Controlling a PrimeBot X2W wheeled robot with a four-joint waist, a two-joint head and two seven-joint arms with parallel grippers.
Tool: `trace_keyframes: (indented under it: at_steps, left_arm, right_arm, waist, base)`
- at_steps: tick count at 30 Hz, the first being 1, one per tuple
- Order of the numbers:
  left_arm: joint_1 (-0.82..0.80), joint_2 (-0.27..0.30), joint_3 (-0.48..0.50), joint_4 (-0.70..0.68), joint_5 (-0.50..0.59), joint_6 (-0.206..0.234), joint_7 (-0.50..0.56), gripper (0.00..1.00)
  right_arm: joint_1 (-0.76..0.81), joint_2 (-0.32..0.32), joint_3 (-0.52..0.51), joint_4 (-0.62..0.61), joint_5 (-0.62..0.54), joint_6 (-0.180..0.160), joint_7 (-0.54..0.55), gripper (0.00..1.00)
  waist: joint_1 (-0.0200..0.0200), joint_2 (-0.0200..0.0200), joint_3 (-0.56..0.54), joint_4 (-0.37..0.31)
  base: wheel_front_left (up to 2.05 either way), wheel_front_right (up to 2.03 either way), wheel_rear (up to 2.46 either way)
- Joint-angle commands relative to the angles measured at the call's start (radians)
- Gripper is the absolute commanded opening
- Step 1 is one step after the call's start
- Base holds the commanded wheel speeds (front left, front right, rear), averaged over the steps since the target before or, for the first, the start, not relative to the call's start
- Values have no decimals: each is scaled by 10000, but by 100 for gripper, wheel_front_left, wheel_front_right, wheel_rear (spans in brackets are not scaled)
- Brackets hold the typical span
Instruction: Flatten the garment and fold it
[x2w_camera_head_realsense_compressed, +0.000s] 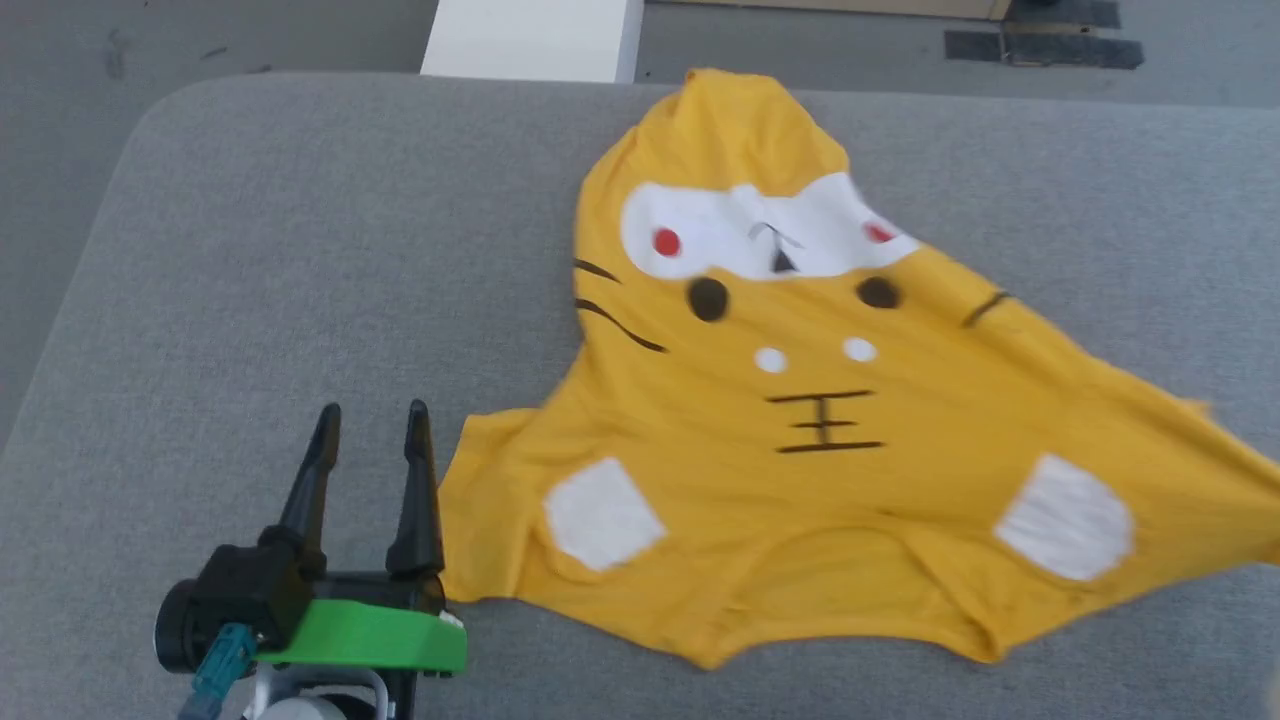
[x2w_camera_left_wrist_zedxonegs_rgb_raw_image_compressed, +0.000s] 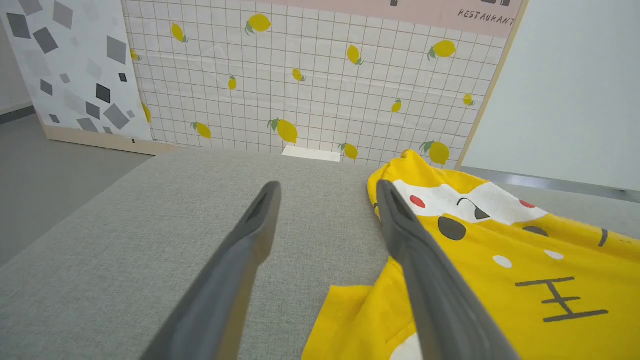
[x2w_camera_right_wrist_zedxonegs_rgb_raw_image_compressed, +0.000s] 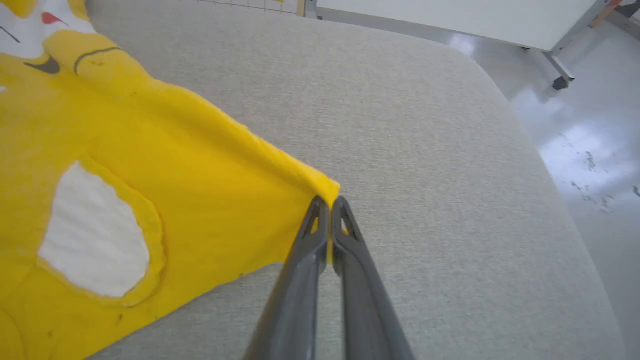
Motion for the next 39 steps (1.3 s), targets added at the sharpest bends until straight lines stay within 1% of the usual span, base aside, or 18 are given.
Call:
trace_keyframes:
  at_steps: [1, 4, 7, 9, 12, 17, 22, 30, 35, 39]
  left_arm:
    - [170, 96, -68, 62, -50, -57, 152, 100]
    - [261, 250, -223, 189, -114, -189, 678, 100]
    - [348, 510, -483, 350, -173, -440, 1483, 100]
    - [367, 772, -676, 495, -231, -665, 2230, 100]
    - [296, 1150, -840, 667, -314, -888, 3197, 100]
    - [-30, 1566, -1130, 889, -663, -1198, 4553, 100]
    - [-501, 1521, -1438, 1247, -1066, -1351, 5141, 100]
    - [-1200, 1430, -1935, 2278, -1407, -1488, 5506, 100]
    - [-1329, 1305, -2127, 2796, -1762, -1516, 5933, 100]
    - [-1306, 1375, -2248, 3249, -1761, -1460, 6302, 100]
  right_arm:
    - [-166, -202, -415, 51, -200, -19, -27, 0]
    - [-206, -413, -1116, 336, -436, -19, -100, 0]
    - [-223, -396, -1395, 559, -467, -19, -222, 0]
    - [-239, -309, -1345, 661, -459, -19, -298, 0]
    - [-270, -193, -1040, 768, -430, -19, -328, 0]
    - [-338, -90, -715, 796, -385, -19, -288, 0]
    - [-360, -74, -588, 714, -320, -19, -150, 0]
    - [-561, -75, -444, 485, -204, -19, 21, 0]
    - [-617, -29, -435, 462, -150, -19, 72, 0]
    - [-662, 6, -440, 430, -126, -19, 81, 0]
  waist:
    - [1, 0, -229, -203]
    - [1, 0, -330, -191]
    - [1, 0, -406, -132]
    - [1, 0, -464, -82]
    - [1, 0, -555, -13]
    - [1, 0, -611, 127]
    - [1, 0, -516, 211]
    - [1, 0, -81, 55]
    - [1, 0, 73, -94]
    - [1, 0, 132, -244]
  base:
    - [0, 0, 0]
    - [0, 0, 0]
    - [0, 0, 0]
    - [0, 0, 0]
    - [0, 0, 0]
    - [0, 0, 0]
    - [0, 0, 0]
    - [0, 0, 0]
    - [0, 0, 0]
    - [0, 0, 0]
